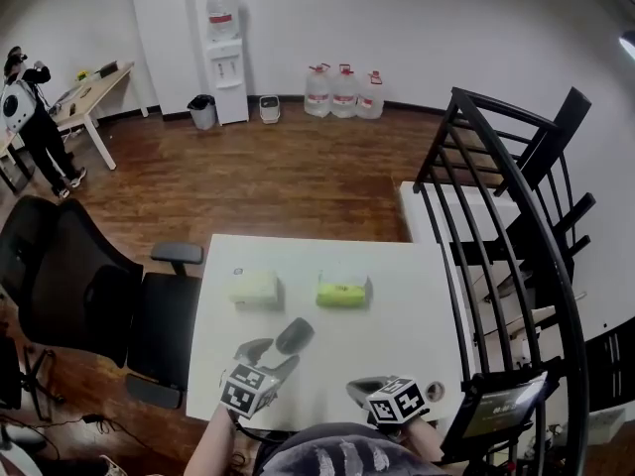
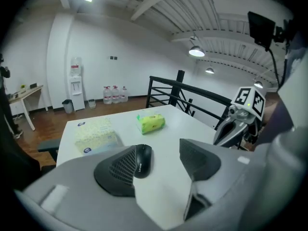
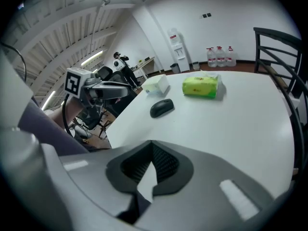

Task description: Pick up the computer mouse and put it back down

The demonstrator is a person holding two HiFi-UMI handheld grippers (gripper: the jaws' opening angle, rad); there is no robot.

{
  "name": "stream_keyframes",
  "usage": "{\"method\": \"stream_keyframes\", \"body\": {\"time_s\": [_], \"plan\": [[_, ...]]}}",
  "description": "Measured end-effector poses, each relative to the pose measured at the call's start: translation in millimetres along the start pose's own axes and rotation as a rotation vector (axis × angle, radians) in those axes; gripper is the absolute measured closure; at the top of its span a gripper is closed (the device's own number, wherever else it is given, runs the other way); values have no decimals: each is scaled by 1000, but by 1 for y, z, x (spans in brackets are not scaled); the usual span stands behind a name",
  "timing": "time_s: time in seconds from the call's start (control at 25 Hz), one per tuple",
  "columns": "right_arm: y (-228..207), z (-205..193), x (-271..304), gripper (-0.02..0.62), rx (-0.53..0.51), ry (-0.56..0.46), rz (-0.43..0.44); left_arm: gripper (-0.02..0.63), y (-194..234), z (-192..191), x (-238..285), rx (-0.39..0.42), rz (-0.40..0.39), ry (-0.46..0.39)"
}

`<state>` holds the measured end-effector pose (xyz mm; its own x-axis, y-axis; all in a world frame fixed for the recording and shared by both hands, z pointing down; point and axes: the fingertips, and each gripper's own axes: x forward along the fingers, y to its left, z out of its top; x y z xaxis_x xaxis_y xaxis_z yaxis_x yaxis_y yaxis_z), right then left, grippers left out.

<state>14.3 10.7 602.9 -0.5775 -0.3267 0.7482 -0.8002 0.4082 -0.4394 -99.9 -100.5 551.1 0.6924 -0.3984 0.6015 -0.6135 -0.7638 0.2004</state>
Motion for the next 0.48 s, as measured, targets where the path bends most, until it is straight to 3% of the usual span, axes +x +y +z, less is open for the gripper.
{"method": "stream_keyframes", "body": {"time_s": [0.08,0.32,0.36,0.48], "plan": [[13,1,7,592,-14,-8,5,334,-8,-5,-25,36,-9,-30],[50,11,23,592,-45,-39,20,524,-30,-4,-77,86,-71,-190],[55,14,25,592,-51,-48,24,585,-32,-5,-80,77,-82,-206],[68,20,34,592,-63,-70,40,591,-40,-15,-86,48,-126,-219]]}}
